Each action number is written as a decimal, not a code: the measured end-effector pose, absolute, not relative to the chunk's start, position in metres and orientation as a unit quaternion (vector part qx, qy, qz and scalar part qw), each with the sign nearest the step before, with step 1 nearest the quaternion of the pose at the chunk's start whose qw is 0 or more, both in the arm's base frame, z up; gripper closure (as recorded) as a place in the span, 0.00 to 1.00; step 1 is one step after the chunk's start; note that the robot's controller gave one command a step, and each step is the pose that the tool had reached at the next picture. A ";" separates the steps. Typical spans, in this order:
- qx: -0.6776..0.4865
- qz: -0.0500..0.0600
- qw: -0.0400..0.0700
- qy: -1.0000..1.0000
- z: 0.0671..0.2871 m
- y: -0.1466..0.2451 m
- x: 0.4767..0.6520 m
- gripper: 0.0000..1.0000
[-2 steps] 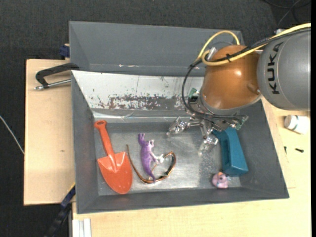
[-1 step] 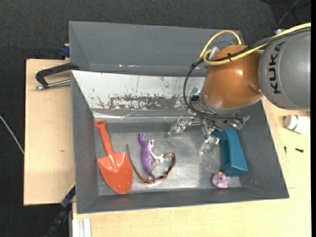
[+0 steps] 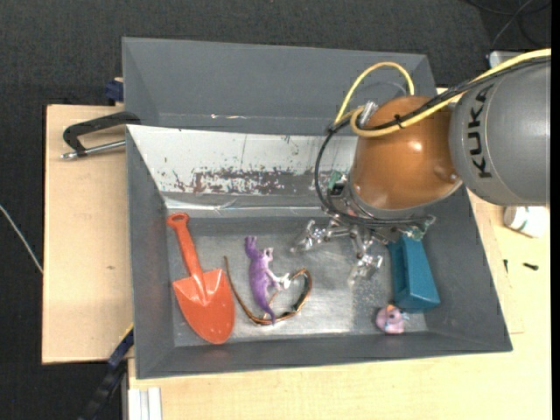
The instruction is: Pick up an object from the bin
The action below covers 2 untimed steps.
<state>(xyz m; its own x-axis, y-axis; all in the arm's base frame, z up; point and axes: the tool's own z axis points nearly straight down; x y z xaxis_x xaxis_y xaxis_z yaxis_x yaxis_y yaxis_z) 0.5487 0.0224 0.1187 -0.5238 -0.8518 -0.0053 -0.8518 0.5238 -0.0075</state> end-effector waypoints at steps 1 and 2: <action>-0.532 0.001 0.001 0.847 0.089 0.057 0.519 0.00; -0.519 0.001 0.000 0.855 0.083 0.060 0.517 0.00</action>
Offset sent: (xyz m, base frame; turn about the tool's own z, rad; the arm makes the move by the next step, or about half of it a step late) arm -0.0462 0.0311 -0.0397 -0.1227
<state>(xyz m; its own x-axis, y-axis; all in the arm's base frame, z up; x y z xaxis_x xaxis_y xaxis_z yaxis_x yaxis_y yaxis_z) 0.5166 0.0601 0.0830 -0.4621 -0.8868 -0.0015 -0.8868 0.4621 0.0014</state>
